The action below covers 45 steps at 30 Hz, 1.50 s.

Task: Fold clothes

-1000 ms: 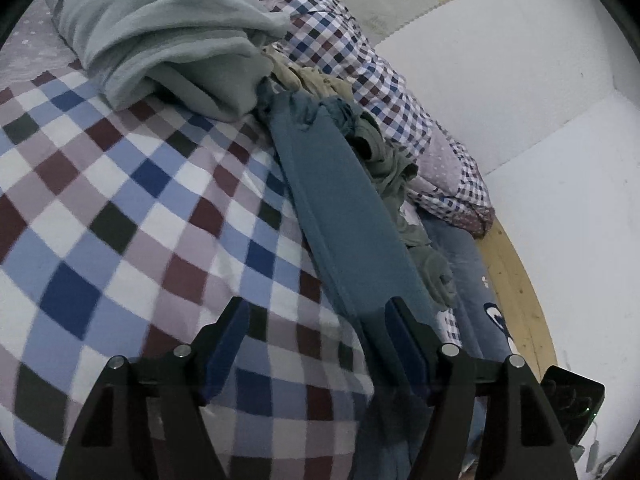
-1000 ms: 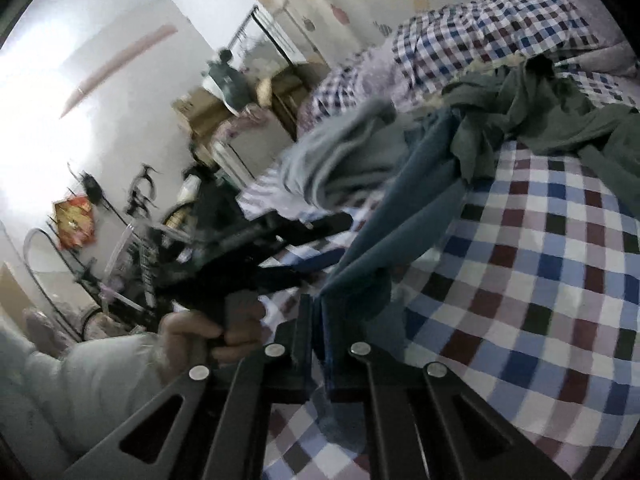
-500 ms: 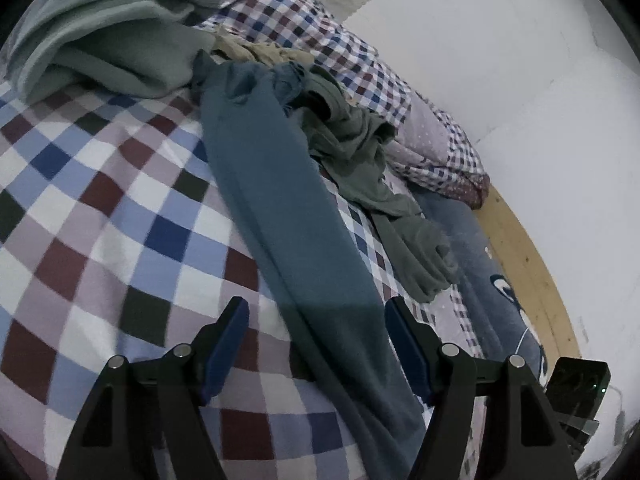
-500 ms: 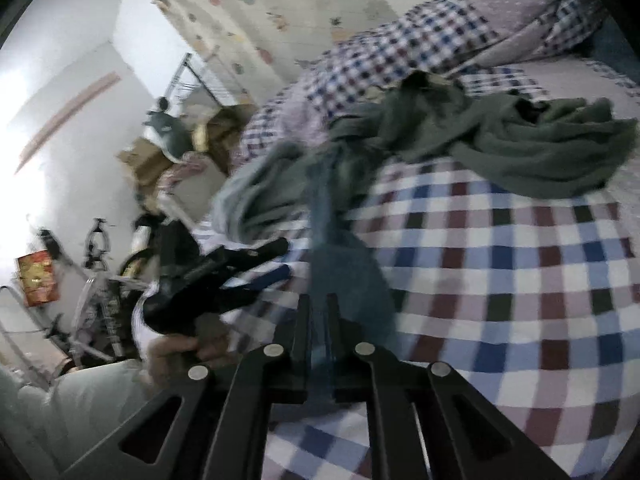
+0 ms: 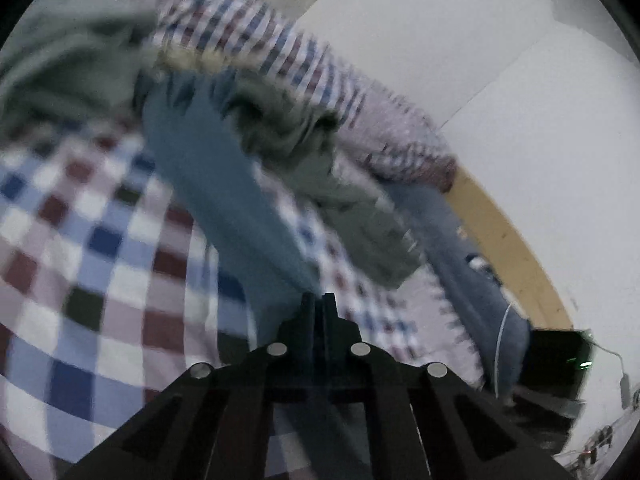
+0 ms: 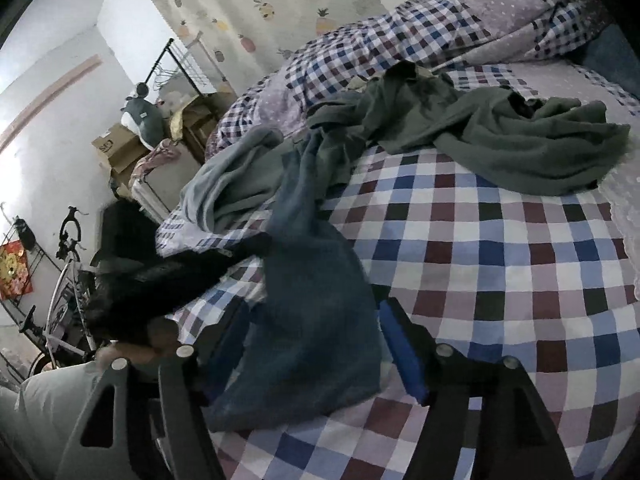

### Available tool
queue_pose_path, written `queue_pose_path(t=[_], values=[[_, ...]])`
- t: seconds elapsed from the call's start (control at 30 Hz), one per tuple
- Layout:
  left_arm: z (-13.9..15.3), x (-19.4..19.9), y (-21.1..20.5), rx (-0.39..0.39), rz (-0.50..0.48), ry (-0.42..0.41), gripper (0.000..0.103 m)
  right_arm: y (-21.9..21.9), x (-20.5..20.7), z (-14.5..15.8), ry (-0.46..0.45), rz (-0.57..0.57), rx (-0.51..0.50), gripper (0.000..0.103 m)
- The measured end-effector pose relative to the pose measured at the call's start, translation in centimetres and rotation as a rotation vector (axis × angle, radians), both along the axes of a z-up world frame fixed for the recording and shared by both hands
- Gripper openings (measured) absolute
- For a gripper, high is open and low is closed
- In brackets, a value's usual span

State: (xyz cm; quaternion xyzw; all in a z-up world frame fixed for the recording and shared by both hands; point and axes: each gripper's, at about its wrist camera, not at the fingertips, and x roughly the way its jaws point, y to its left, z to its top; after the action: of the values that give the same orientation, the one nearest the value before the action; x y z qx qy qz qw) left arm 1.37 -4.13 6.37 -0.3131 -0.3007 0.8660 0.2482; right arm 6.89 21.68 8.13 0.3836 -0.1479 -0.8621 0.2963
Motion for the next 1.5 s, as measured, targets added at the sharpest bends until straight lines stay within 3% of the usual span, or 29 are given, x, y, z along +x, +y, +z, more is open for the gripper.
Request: queue_pose_path(t=[0.13,0.37,0.53,0.7,0.8,0.97,1.03,1.17,1.2,1.3,1.5], values=[[2.7,0.9,-3.9,0.063,0.094,0.088,0.001,-0.3,-0.6,-0.5,-0.018,-0.013,0.006,0.072],[5.0,3.0,-12.9,0.170,0.302,0.145,0.001,-1.4,-1.5,-1.0,-0.025,-0.027,0.020,0.072],[7.6,5.8,-18.4,0.194,0.407,0.226,0.000,-2.6,-2.2,-1.3,-0.023,-0.036,0.012,0.072],[9.7,8.6,-22.8,0.167,0.414,0.280,0.000,-4.2,-2.7,-2.1,-0.035,-0.030,0.024,0.072],[8.3,8.3,-23.2,0.126,0.372,0.202,0.000,-5.4,-2.8,-2.6,-0.038,-0.021,0.041,0.072],[3.1,5.4,-20.9,0.100,0.310,-0.083,0.004,-7.5,-3.0,-3.4,-0.042,0.001,0.064,0.072],[1.4,4.8,-19.7,0.094,0.284,-0.170,0.017,-8.3,-3.2,-3.6,-0.042,0.012,0.066,0.072],[-0.8,5.1,-16.7,0.162,0.192,-0.235,0.071,-9.5,-3.5,-3.9,-0.038,0.034,0.073,0.072],[-0.9,5.1,-16.1,0.159,0.177,-0.235,0.077,-9.6,-3.6,-3.9,-0.039,0.036,0.073,0.072],[-0.9,5.3,-14.0,0.103,0.144,-0.253,0.081,-9.4,-3.6,-3.9,-0.042,0.032,0.066,0.072],[-1.8,4.2,-11.4,0.103,0.121,-0.337,0.082,-9.0,-3.5,-3.6,-0.035,0.017,0.049,0.072]])
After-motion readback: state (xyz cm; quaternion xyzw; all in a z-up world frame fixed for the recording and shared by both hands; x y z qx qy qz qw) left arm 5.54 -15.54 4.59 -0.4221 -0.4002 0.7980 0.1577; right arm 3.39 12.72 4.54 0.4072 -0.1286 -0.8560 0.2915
